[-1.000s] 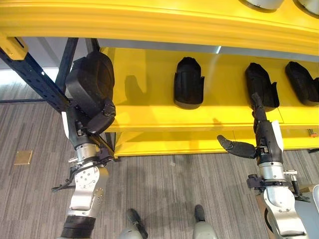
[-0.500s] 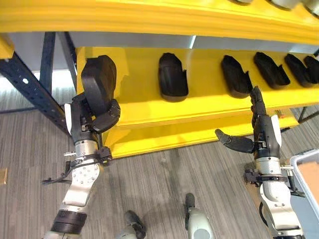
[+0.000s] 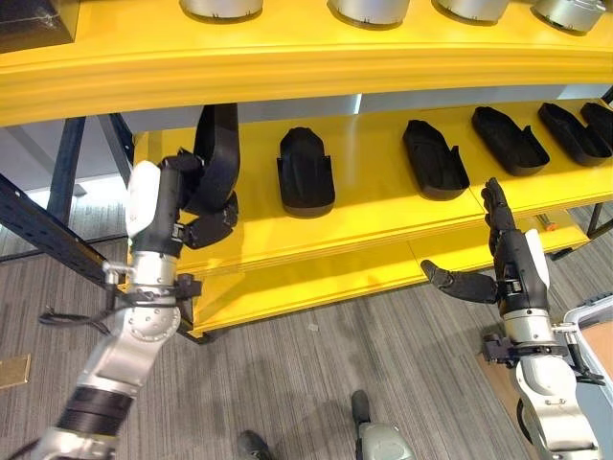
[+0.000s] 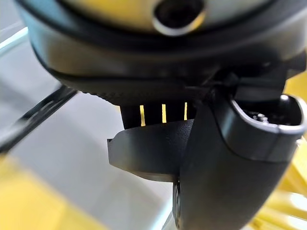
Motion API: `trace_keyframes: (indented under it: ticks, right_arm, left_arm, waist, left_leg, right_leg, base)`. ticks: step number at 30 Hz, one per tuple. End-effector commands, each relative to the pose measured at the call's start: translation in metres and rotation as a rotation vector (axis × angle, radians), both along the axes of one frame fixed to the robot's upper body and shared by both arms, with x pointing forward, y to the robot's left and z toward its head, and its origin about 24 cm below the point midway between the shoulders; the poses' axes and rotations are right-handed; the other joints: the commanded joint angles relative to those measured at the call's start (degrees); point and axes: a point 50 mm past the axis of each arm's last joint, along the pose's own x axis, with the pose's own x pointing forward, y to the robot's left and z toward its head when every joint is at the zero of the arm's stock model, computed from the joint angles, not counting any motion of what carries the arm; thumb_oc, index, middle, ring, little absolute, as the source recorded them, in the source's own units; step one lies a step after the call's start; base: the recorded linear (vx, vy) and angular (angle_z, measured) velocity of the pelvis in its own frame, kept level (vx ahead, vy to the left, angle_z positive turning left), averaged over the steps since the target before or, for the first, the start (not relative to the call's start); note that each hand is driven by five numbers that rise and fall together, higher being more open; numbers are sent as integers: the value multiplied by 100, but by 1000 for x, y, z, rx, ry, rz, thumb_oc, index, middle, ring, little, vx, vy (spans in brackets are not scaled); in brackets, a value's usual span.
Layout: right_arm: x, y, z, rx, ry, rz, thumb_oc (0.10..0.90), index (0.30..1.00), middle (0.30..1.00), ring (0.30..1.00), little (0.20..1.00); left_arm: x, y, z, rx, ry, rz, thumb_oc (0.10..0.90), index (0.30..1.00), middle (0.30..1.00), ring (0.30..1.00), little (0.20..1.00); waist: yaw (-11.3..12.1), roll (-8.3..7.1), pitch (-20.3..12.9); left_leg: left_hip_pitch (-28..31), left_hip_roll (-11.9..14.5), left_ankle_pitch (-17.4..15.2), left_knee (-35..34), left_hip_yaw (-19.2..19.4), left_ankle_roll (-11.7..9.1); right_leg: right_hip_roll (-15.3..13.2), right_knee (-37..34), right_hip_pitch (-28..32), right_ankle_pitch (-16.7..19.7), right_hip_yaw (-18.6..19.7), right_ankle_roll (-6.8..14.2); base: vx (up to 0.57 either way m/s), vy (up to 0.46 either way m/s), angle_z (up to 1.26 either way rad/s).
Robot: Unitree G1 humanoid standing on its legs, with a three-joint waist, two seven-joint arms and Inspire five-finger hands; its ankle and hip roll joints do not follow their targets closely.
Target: Move parts from the plastic box to the shelf.
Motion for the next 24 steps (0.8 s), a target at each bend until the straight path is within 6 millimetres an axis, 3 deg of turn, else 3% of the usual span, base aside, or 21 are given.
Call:
trace_keyframes:
  ticks: [1, 5, 8, 15, 20, 24]
  right_arm:
    - [-8, -13, 44, -54, -227, 18, 900, 1000, 1000, 1000, 1000]
    - [-11, -17, 39, -64, -204, 1, 900, 1000, 1000, 1000, 1000]
    - [-11, -18, 37, -72, -188, 1, 900, 1000, 1000, 1000, 1000]
    - [-14, -17, 32, -65, -162, 16, 900, 1000, 1000, 1000, 1000]
    - [-14, -16, 30, -80, -144, 29, 900, 1000, 1000, 1000, 1000]
    - [-13, -14, 29, -69, -143, 36, 900, 1000, 1000, 1000, 1000]
  left_arm:
    - [-1, 1, 68, 79, -335, 33, 400, 300, 300, 300, 300]
    - [-4, 22, 69, 228, -298, 155, 400, 300, 300, 300, 300]
    - [-4, 35, 80, 381, -286, 245, 400, 300, 300, 300, 300]
    - [-4, 54, 88, 537, -225, 344, 400, 300, 300, 300, 300]
    - [8, 52, 89, 667, -165, 369, 400, 300, 300, 300, 300]
    - [23, 46, 86, 650, -141, 362, 400, 300, 300, 300, 300]
  waist:
    - [81, 318, -713]
    - [91, 360, -767]
    - [67, 404, -808]
    - [64, 423, -809]
    - [-1, 455, -783]
    - [-47, 454, -747]
  left_leg:
    - [536, 624, 114, -242, -192, -454]
    - [660, 577, 128, -336, -162, -467]
    - [711, 543, 146, -393, -126, -475]
    - [699, 553, 136, -344, -114, -481]
    - [630, 544, 122, -277, -149, -490]
    - [499, 578, 119, -189, -177, -493]
  right_leg:
    - [-537, 391, 277, -308, -104, 453]
    - [-541, 276, 417, -289, -104, 465]
    - [-555, 222, 458, -265, -101, 479]
    - [-550, 229, 434, -281, -43, 483]
    - [-561, 244, 442, -293, -43, 490]
    - [-548, 255, 377, -306, -42, 482]
  base:
    - [19, -34, 2]
    - [18, -14, 3]
    - [0, 0, 0]
    - [0, 0, 0]
    - [0, 0, 0]
    - [-3, 0, 1]
